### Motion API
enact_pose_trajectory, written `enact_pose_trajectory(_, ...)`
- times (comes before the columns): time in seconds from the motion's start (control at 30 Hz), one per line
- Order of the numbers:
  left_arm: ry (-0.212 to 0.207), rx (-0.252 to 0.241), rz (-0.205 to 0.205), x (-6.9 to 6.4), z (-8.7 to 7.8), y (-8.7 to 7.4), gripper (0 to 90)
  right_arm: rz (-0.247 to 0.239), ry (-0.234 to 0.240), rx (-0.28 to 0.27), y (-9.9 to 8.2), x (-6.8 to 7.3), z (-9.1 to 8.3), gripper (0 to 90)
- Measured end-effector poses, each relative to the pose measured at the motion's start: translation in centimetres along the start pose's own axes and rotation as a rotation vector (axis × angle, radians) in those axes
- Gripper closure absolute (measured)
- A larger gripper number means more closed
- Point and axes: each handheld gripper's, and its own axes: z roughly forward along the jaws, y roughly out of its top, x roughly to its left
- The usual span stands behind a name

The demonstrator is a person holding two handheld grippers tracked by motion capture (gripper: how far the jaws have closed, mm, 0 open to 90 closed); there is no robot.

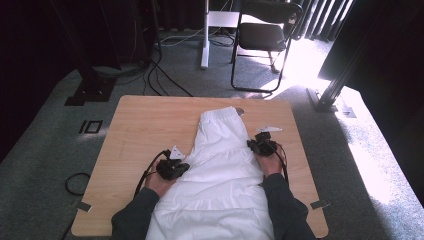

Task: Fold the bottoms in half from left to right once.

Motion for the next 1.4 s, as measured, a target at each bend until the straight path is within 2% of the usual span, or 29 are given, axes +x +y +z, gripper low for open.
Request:
enact_pose_trajectory(0.07,-0.008,0.013,-0.003,0.1,-0.1,0.2,79.6,0.011,0.002,0.017,-0.2,-0.1,0.5,80.2)
enact_pose_trajectory(0.1,-0.019,0.008,-0.012,0.6,-0.5,0.5,75.4,0.022,-0.016,0.045,-0.6,-0.3,1.1,79.2)
enact_pose_trajectory(0.17,-0.039,-0.043,-0.049,1.4,-1.3,1.0,67.3,0.033,-0.011,0.039,-0.8,-0.5,1.2,78.8)
enact_pose_trajectory(0.23,-0.024,-0.079,-0.076,2.1,-2.1,2.1,63.1,0.027,-0.012,0.037,-0.9,-0.5,1.1,78.4)
enact_pose_trajectory(0.3,-0.027,-0.109,-0.084,2.5,-2.2,3.4,59.9,0.018,-0.018,0.041,-0.8,-0.4,1.1,78.1)
enact_pose_trajectory(0.43,-0.005,-0.115,-0.070,2.8,-0.4,6.2,59.2,0.005,-0.036,0.041,-0.7,-0.1,1.3,76.9)
enact_pose_trajectory(0.5,0.018,-0.098,-0.079,2.7,1.2,7.0,57.7,0.004,-0.037,0.037,-0.8,-0.1,1.3,76.7)
enact_pose_trajectory(0.57,0.013,-0.071,-0.089,2.6,2.8,7.1,57.6,0.011,-0.040,0.028,-0.9,-0.1,1.3,76.7)
enact_pose_trajectory(0.63,0.024,-0.049,-0.085,2.2,4.3,6.9,57.6,0.008,-0.042,0.021,-1.0,0.0,1.2,76.6)
enact_pose_trajectory(0.73,0.041,-0.024,-0.086,1.8,5.4,6.5,60.3,-0.002,-0.053,0.013,-1.2,0.2,1.2,76.3)
enact_pose_trajectory(0.8,0.038,-0.018,-0.085,1.8,5.5,6.3,61.2,0.000,-0.057,0.007,-1.4,0.3,1.1,75.6)
enact_pose_trajectory(0.83,0.024,-0.045,-0.084,2.0,5.4,5.8,61.4,0.000,-0.060,0.004,-1.5,0.4,1.0,74.7)
enact_pose_trajectory(0.93,0.016,-0.051,-0.095,2.1,5.2,5.6,62.1,-0.003,-0.065,0.002,-1.6,0.5,1.0,74.2)
enact_pose_trajectory(0.97,0.008,-0.066,-0.100,2.0,4.7,4.8,62.1,-0.008,-0.090,0.003,-2.0,1.1,0.7,72.1)
enact_pose_trajectory(1.13,-0.003,-0.083,-0.107,1.6,4.0,3.7,62.2,-0.002,-0.096,-0.008,-2.7,1.5,0.2,71.6)
enact_pose_trajectory(1.17,-0.004,-0.081,-0.093,1.0,3.5,3.0,62.2,-0.003,-0.098,-0.009,-3.0,1.7,-0.1,71.2)
enact_pose_trajectory(1.2,-0.012,-0.070,-0.074,0.4,2.8,2.3,62.2,-0.017,-0.102,-0.006,-4.0,2.7,-1.0,70.0)
enact_pose_trajectory(1.23,-0.012,-0.070,-0.074,0.4,2.8,2.3,62.1,-0.017,-0.102,-0.006,-4.0,2.7,-1.0,70.0)
enact_pose_trajectory(1.3,-0.026,-0.073,-0.066,-0.7,1.7,1.0,62.1,-0.034,-0.084,0.002,-5.3,3.5,-2.3,68.8)
enact_pose_trajectory(1.33,-0.026,-0.073,-0.066,-0.7,1.7,1.0,62.1,-0.034,-0.084,0.002,-5.3,3.5,-2.3,68.8)
enact_pose_trajectory(1.37,-0.039,-0.076,-0.068,-1.6,1.1,0.1,62.1,-0.031,-0.074,0.000,-6.4,4.0,-3.2,68.5)
enact_pose_trajectory(1.4,-0.039,-0.076,-0.068,-1.6,1.1,0.1,62.1,-0.031,-0.074,0.000,-6.4,4.0,-3.2,68.5)
